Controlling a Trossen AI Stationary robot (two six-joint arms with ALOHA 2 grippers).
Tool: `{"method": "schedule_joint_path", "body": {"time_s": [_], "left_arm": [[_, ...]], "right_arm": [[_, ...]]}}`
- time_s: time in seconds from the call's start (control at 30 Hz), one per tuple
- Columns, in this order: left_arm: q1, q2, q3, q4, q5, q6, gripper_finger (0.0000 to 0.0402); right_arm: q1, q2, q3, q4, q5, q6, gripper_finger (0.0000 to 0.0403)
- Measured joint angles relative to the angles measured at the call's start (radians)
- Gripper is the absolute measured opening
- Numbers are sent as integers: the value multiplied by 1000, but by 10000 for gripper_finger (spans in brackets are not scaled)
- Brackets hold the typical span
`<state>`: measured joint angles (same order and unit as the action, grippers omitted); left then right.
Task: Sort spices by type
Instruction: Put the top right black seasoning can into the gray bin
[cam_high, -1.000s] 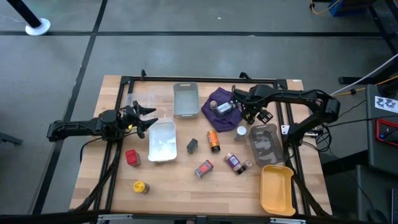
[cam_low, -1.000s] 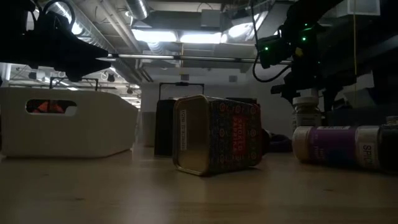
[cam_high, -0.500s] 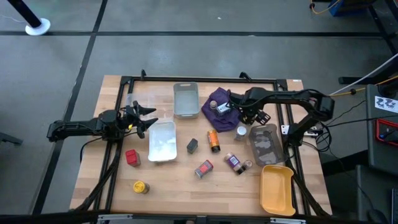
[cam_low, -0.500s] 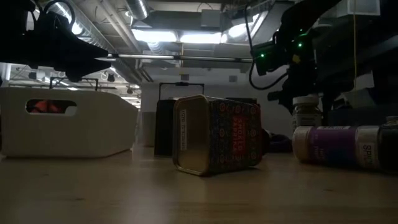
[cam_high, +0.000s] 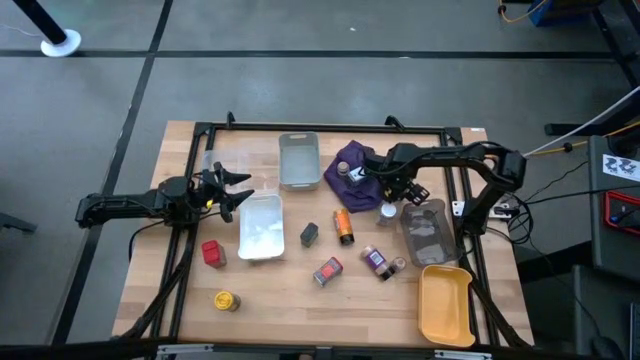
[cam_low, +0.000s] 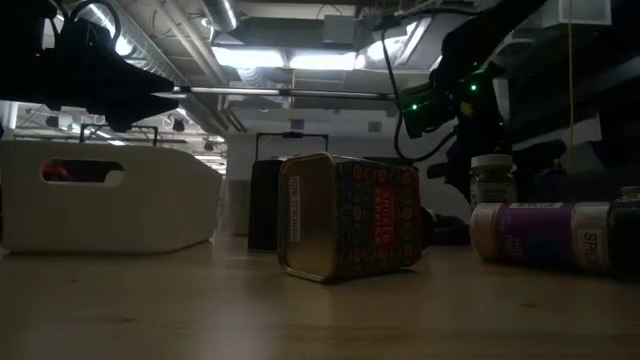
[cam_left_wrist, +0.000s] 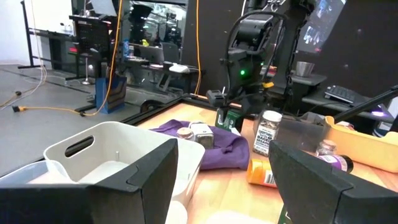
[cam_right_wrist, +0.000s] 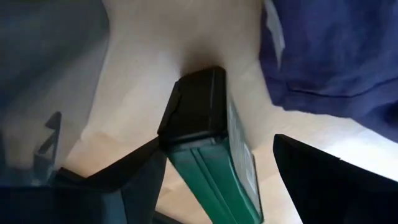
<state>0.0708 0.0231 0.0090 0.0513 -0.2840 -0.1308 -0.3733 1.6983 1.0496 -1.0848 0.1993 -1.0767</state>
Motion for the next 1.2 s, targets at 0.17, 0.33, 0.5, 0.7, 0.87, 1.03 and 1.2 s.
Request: {"method": "schedule_joint_path", "body": {"time_s": [0.17, 0.33, 0.5, 0.7, 0.87, 1.03, 1.2], "left_arm": [[0, 0, 0, 0, 0, 0, 235], [0, 0, 0, 0, 0, 0, 235], [0, 0, 0, 0, 0, 0, 235], [0, 0, 0, 0, 0, 0, 235], [0, 0, 0, 0, 0, 0, 235], [0, 0, 0, 2, 0, 0, 235], [0, 0, 0, 17, 0, -27, 235]], "right_arm": [[0, 13, 0, 9, -8, 1, 285], [0, 14, 0, 13, -8, 31, 230], [0, 17, -1, 21, -1, 104, 144], [0, 16, -1, 19, 28, 262, 106], [0, 16, -1, 13, 36, 354, 106], [0, 16, 6, -9, 36, 378, 106], [0, 15, 67, -52, 36, 378, 106]]}}
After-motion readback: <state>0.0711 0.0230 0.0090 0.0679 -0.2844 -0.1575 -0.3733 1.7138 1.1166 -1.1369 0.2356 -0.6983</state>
